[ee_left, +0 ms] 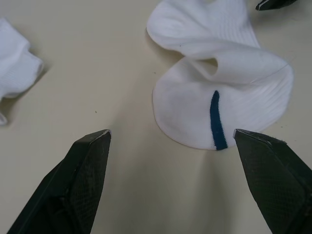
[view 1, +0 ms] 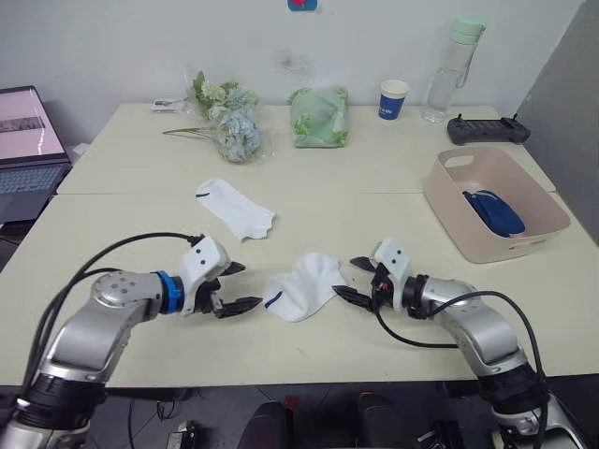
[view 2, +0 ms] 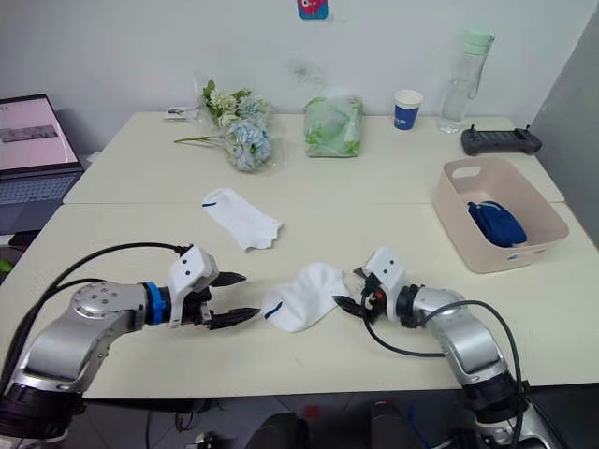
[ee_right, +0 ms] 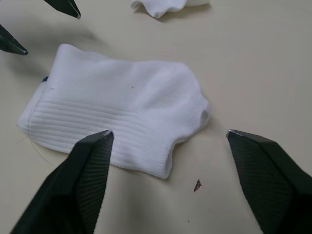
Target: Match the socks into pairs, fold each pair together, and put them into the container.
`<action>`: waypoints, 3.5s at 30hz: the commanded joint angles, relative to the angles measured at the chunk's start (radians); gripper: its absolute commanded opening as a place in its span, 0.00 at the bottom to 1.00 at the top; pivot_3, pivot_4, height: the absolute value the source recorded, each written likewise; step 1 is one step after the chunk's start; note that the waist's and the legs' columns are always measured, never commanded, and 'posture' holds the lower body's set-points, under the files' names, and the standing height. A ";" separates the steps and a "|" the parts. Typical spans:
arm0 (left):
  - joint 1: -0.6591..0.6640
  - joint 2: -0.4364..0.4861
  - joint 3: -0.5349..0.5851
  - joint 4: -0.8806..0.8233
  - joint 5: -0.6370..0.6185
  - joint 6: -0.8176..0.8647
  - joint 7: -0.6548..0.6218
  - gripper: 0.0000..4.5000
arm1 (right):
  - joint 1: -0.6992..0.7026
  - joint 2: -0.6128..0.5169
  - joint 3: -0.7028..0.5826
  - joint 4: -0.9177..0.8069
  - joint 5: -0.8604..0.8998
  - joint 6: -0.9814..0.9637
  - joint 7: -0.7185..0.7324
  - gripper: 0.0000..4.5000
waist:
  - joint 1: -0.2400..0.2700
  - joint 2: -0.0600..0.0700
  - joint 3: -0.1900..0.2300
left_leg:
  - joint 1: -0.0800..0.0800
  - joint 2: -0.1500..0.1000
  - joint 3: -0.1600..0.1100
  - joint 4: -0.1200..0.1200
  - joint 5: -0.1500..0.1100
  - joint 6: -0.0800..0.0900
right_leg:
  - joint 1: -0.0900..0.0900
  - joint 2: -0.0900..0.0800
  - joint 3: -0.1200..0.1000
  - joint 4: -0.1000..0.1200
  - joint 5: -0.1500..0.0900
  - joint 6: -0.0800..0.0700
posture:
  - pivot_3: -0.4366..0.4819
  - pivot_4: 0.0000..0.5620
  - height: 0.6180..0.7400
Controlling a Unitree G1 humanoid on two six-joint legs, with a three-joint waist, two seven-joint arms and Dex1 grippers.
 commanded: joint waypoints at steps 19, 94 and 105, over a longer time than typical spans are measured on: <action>-0.044 -0.103 -0.014 0.066 0.028 -0.047 0.083 0.02 | 0.130 0.006 -0.142 -0.179 0.043 0.067 -0.115 0.00 | 0.002 0.000 0.000 | 0.000 -0.001 0.000 0.000 0.000 0.000 | 0.000 -0.001 0.000 0.000 0.000 0.000 | 0.48 0.27 1.00; -0.082 -0.077 -0.144 -0.013 -0.023 -0.342 -0.126 0.00 | 0.015 -0.414 -0.089 -0.168 0.162 -0.214 0.461 0.01 | 0.011 -0.001 0.000 | 0.000 0.000 0.000 0.001 0.000 0.000 | 0.001 0.000 -0.001 0.000 0.000 0.000 | 0.48 0.27 1.00; -0.250 0.014 -0.070 -0.035 -0.240 0.062 -0.216 0.00 | -0.103 -0.461 -0.190 -0.159 0.398 0.136 0.447 0.01 | 0.008 -0.001 0.000 | 0.000 -0.001 -0.001 0.001 0.000 0.000 | 0.001 0.000 -0.001 -0.001 0.000 0.000 | 0.48 0.27 1.00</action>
